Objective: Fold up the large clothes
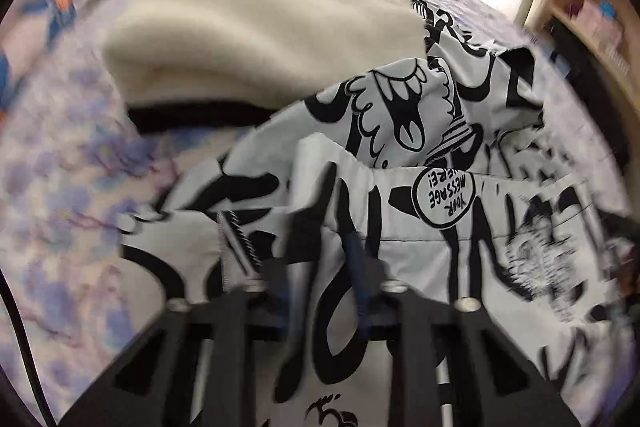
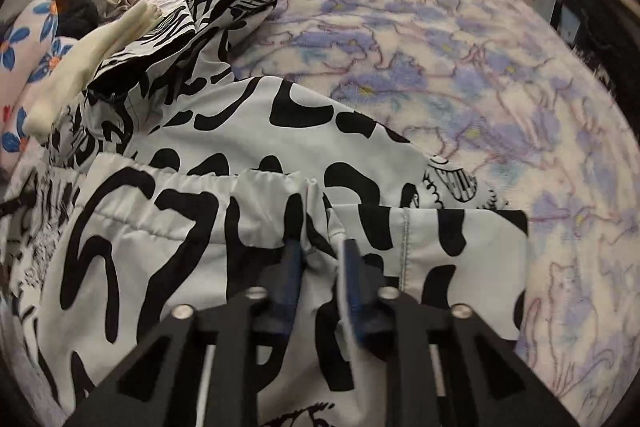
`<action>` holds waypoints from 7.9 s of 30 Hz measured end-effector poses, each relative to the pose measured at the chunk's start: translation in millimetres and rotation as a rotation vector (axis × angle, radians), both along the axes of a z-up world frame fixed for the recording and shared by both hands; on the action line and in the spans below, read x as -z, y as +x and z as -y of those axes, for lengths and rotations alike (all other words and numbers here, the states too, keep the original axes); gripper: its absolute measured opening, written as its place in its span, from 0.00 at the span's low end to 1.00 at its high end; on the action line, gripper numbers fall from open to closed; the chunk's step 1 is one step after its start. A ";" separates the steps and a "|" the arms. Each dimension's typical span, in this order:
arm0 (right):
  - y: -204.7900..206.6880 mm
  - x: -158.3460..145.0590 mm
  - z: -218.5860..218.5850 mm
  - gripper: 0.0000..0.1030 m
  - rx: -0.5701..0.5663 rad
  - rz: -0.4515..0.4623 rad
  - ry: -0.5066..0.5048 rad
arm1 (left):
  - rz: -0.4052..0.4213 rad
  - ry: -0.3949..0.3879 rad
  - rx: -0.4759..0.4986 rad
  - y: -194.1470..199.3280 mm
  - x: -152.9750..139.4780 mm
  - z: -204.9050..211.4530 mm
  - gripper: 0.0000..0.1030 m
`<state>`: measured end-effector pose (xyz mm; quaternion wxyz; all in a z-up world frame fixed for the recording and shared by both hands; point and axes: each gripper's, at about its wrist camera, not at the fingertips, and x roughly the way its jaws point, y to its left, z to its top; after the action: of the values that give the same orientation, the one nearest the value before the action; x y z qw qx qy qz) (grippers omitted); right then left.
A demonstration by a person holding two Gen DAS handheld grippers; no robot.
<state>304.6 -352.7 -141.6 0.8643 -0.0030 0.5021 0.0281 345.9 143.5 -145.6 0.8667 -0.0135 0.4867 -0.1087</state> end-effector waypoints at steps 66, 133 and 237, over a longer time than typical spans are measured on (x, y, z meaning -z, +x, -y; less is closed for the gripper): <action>36.7 12.4 51.9 0.00 0.304 0.104 0.187 | 0.092 -0.070 -0.230 53.7 17.0 -40.3 0.55; -214.1 -57.6 -15.9 0.02 0.213 0.089 0.207 | 0.231 0.058 -0.054 -221.0 -87.9 -11.7 0.51; 156.4 -122.0 -146.0 0.05 -0.393 0.346 0.218 | 0.090 0.034 0.251 145.1 -71.3 158.7 0.72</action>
<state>461.0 -206.7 -19.6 0.9105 -0.0119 0.3307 0.2481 491.0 -15.2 -74.2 0.8674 0.0672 0.4468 -0.2084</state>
